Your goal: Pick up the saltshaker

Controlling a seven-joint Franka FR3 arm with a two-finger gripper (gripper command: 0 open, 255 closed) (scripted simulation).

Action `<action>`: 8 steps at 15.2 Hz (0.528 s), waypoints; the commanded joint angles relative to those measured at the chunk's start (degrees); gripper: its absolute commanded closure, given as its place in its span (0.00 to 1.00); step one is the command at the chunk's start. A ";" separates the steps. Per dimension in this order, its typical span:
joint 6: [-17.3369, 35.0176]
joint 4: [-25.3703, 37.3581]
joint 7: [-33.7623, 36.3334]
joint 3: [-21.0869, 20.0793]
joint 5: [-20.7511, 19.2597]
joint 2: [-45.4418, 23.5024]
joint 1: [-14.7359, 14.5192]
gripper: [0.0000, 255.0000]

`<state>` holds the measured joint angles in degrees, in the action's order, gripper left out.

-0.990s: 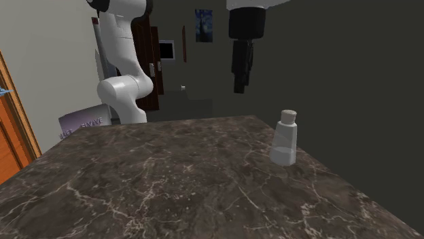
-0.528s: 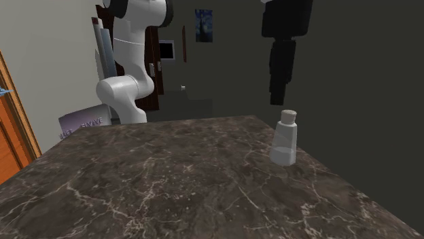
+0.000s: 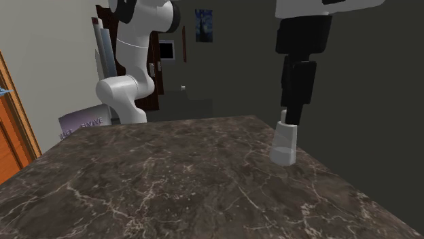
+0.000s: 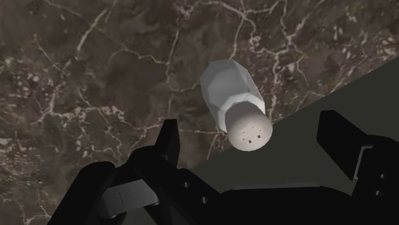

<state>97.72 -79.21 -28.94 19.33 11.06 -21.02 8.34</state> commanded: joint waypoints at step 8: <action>2.20 -2.31 -0.21 -0.04 0.02 0.14 -0.19 1.00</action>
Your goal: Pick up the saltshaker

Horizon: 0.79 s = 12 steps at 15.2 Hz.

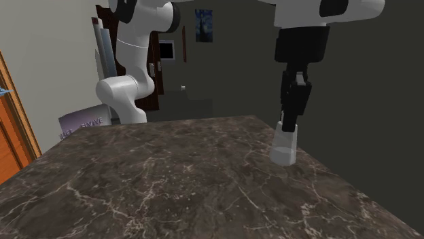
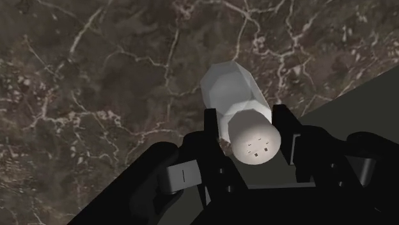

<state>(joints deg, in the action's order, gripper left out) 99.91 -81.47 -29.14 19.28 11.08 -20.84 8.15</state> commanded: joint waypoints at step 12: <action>-5.63 6.04 0.46 0.11 0.02 -0.48 0.56 1.00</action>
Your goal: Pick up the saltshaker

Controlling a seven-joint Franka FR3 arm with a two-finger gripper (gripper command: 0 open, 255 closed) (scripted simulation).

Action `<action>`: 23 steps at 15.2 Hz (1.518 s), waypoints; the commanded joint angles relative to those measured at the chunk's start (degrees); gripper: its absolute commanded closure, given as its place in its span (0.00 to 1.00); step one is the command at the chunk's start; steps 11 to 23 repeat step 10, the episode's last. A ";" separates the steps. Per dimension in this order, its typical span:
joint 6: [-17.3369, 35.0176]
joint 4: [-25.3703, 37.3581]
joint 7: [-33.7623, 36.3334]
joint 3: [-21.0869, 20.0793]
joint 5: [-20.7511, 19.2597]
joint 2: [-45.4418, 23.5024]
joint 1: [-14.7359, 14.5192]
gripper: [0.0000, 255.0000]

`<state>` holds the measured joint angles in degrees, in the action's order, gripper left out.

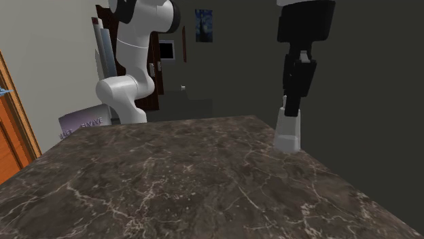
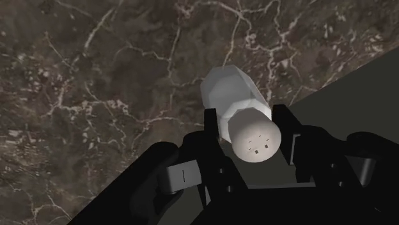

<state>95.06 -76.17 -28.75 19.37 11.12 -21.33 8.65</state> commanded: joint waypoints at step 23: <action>-8.07 9.88 0.55 0.05 0.53 -1.83 1.21 1.00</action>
